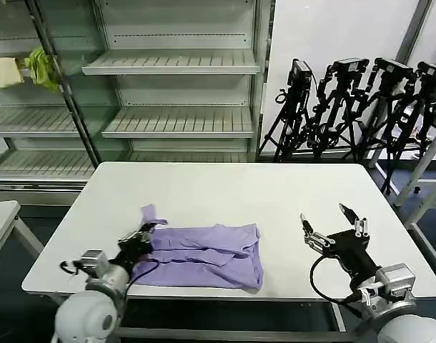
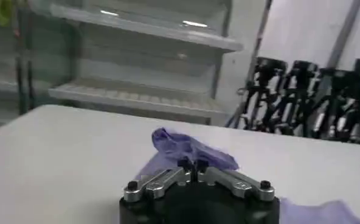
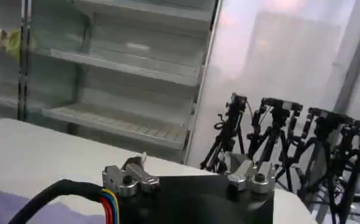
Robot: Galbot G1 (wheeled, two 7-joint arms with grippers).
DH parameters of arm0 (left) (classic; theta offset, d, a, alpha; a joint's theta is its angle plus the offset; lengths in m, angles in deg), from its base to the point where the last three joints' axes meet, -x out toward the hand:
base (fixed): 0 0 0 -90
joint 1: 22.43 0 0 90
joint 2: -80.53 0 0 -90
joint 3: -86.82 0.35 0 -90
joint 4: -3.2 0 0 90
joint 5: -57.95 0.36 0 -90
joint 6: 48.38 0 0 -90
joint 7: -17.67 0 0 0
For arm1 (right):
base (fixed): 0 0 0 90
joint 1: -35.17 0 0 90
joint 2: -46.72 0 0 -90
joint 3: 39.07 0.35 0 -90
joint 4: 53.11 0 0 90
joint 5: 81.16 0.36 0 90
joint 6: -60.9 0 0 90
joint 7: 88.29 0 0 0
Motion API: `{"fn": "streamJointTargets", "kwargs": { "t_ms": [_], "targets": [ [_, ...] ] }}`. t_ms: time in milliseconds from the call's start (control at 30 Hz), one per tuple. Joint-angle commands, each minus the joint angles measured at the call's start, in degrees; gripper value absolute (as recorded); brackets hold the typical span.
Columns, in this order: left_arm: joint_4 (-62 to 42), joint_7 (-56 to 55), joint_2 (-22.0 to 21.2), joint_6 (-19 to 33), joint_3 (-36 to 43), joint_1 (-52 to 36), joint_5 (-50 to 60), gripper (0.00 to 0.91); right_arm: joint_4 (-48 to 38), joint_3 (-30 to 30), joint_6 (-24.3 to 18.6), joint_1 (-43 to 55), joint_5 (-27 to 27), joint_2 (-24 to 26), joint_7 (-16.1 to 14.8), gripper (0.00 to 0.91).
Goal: Fold and organize the clothes.
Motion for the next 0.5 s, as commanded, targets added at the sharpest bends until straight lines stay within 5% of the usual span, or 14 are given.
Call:
{"fn": "streamJointTargets", "kwargs": {
  "t_ms": [33,500],
  "targets": [
    [-1.0,-0.1,-8.3,0.1,10.0,-2.9,2.4,0.010,0.1,0.3,0.0,-1.0,-0.5,-0.5,0.0,0.907],
    [-2.0,0.2,-14.5,0.1,16.1,-3.1,5.8,0.010,-0.6,0.6,-0.1,-1.2,-0.5,-0.9,-0.1,0.907]
  ]
}}
